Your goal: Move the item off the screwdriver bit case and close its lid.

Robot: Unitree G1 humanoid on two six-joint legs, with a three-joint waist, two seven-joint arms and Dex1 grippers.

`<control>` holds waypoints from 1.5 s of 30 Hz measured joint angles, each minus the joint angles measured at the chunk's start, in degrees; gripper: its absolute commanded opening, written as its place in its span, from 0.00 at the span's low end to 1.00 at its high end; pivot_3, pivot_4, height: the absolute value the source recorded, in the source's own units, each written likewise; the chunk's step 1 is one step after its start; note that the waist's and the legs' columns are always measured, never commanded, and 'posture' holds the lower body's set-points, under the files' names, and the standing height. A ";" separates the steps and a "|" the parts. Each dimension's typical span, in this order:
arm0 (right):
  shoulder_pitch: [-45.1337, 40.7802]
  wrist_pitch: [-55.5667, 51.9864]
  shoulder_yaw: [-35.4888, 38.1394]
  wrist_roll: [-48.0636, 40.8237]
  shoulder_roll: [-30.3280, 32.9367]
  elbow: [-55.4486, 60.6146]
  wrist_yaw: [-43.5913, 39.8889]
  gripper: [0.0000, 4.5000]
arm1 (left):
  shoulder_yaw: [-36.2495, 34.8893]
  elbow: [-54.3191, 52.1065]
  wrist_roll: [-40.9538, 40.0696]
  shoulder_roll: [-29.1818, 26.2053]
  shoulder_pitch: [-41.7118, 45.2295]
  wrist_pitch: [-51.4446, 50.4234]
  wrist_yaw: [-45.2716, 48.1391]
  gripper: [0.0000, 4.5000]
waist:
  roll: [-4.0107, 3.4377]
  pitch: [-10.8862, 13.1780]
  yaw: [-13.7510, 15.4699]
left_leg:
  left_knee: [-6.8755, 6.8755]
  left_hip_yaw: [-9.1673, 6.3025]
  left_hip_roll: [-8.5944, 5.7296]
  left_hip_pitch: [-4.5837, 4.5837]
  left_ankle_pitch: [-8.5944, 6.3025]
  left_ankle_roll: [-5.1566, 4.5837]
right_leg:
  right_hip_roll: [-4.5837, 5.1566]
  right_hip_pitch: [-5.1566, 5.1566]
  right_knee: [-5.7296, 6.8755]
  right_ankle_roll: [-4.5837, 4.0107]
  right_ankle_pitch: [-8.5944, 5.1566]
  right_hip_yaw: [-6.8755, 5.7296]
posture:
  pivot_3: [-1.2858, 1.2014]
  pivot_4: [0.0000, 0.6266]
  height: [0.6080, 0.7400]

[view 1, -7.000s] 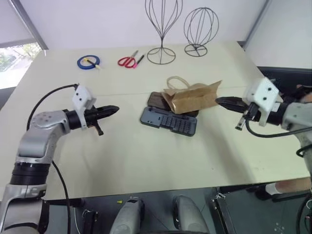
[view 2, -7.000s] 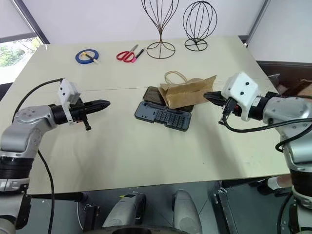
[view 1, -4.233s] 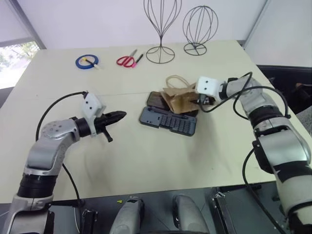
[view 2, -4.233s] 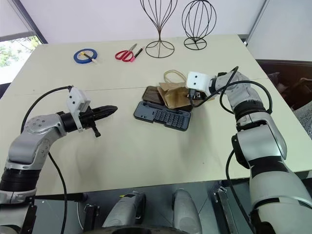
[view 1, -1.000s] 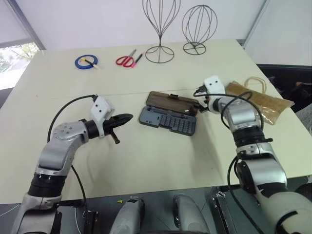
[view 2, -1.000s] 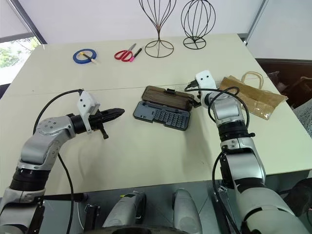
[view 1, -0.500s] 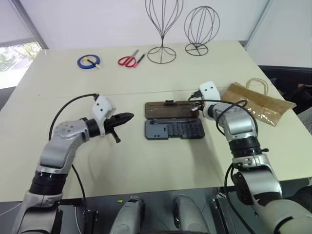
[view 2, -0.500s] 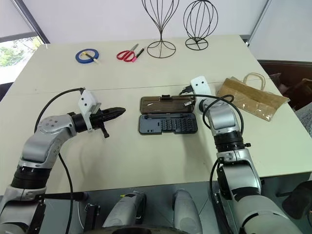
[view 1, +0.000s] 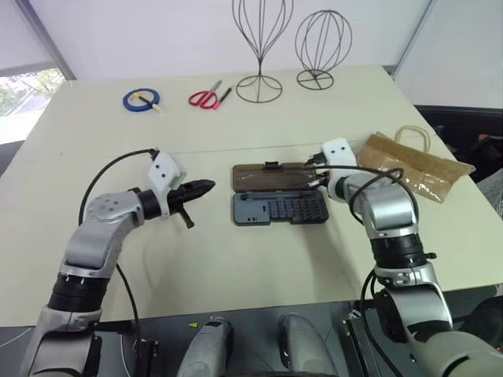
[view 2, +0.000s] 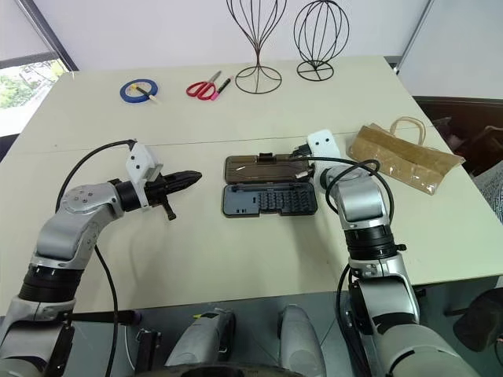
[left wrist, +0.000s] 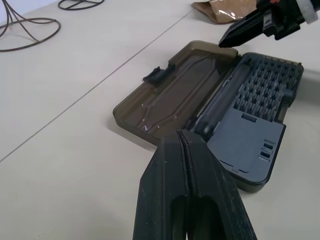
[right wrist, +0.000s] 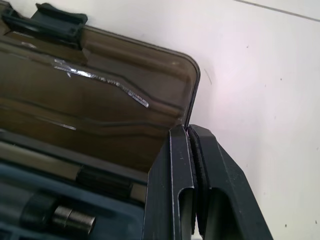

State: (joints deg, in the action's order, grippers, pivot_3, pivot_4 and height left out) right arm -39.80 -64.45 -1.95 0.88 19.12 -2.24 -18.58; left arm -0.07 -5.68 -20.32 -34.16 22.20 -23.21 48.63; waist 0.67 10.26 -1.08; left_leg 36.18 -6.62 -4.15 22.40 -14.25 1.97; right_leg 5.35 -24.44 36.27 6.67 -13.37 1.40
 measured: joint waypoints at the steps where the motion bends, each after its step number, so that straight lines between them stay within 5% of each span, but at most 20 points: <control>1: 0.06 0.08 -0.11 0.00 0.04 0.07 -0.04 0.06 | 0.09 0.00 0.11 0.00 0.01 0.01 0.00 0.00 | 0.00 -0.01 -0.04 | 0.00 0.00 0.00 0.00 0.00 0.00 | -0.01 0.00 0.00 0.00 0.00 0.00 | 0.52 0.24 1.00; 3: 0.28 0.28 -0.49 -0.09 0.08 -0.25 -0.30 0.21 | 0.45 0.02 0.27 0.02 0.01 0.02 0.03 0.00 | 0.00 -0.01 -0.06 | 0.00 0.00 0.00 -0.01 0.00 0.00 | -0.03 0.00 0.00 0.00 0.00 0.00 | 0.52 0.24 1.00; 10: -1.41 1.70 0.43 0.10 0.57 -3.44 0.31 0.98 | 0.53 0.59 0.73 0.39 0.12 0.07 0.20 0.00 | 0.01 -0.02 -0.31 | -0.01 0.01 0.02 -0.02 0.00 0.00 | -0.06 0.00 0.00 -0.02 0.01 0.00 | 0.52 0.24 1.00; 19: -3.09 2.41 0.56 -0.02 -0.72 -6.22 1.34 0.98 | 0.54 0.59 1.08 0.51 0.49 0.16 0.28 0.00 | 0.02 -0.03 -1.40 | -0.03 -0.01 0.05 -0.03 0.00 0.00 | -0.10 0.00 0.00 -0.04 0.02 0.00 | 0.52 0.24 1.00; 22: -3.09 1.40 0.79 -0.18 -1.69 -5.80 1.57 0.80 | 0.54 0.58 1.10 0.51 0.47 0.16 0.20 0.00 | 0.01 -0.04 -1.42 | -0.04 -0.03 0.05 -0.03 0.00 0.00 | -0.10 0.00 0.00 -0.04 0.02 0.01 | 0.52 0.24 1.00; 29: -3.10 0.35 -0.16 -0.81 -2.56 -5.54 1.79 0.01 | 0.53 0.56 1.10 0.51 0.37 0.15 -0.11 0.00 | 0.01 -0.04 -1.16 | -0.03 -0.04 0.04 -0.02 0.00 0.00 | -0.08 0.01 0.00 -0.04 0.02 0.01 | 0.52 0.24 1.00; 36: -3.16 -2.33 -0.73 -1.60 -2.75 -4.44 1.75 0.01 | 0.52 0.51 1.09 0.51 0.34 0.15 -0.18 0.00 | 0.05 -0.08 -1.14 | -0.03 -0.06 0.04 -0.03 0.00 0.00 | -0.08 0.02 -0.01 -0.04 0.02 0.00 | 0.52 0.24 1.00; 45: -2.58 -24.49 3.52 -1.58 -8.02 8.71 7.61 0.01 | 0.52 0.25 1.07 0.51 -0.11 0.10 -0.21 0.00 | 0.04 -0.08 -1.14 | -0.08 -0.20 0.05 -0.01 0.00 0.00 | -0.07 -0.03 -0.01 -0.05 0.02 0.01 | 0.52 0.24 1.00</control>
State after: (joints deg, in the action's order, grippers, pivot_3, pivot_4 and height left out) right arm -42.37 -88.94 1.57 -0.70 11.10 6.48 -10.96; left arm 0.45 -5.43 -19.25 -33.65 22.08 -23.11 48.42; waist 0.71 10.18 -2.23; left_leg 36.10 -6.82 -4.10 22.38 -14.26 1.96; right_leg 5.28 -24.47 36.26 6.62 -13.36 1.41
